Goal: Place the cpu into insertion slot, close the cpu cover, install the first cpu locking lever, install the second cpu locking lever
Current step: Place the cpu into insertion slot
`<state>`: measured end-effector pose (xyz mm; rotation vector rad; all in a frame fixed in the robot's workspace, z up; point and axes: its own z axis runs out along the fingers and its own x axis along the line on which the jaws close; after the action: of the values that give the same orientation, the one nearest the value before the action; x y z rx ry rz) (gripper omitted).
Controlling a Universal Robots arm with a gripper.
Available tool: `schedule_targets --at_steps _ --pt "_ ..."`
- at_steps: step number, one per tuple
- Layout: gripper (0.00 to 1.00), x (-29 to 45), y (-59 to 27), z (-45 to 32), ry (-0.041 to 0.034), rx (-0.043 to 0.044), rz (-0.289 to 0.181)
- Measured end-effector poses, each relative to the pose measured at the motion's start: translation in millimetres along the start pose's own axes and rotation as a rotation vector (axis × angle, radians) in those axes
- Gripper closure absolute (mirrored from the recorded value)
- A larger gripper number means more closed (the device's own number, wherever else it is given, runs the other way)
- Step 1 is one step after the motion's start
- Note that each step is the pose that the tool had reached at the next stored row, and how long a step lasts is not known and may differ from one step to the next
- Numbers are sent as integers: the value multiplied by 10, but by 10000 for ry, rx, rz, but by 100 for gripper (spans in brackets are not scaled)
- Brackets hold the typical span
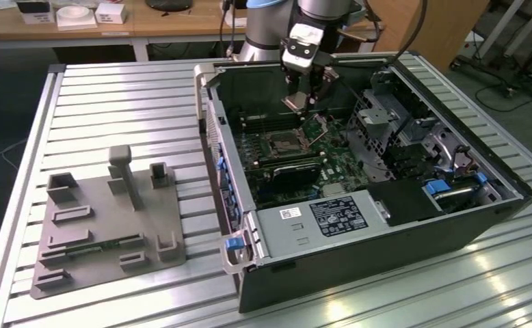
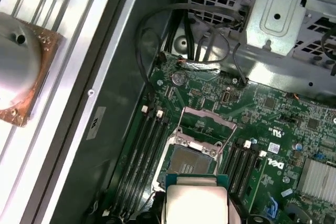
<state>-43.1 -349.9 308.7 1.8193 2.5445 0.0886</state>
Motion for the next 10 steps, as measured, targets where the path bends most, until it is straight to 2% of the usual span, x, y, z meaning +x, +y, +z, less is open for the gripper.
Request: schedule_targets --at_steps 6,10 --pt "46 8 -1 74 -6 65 576" --pt "46 18 0 133 11 150 824"
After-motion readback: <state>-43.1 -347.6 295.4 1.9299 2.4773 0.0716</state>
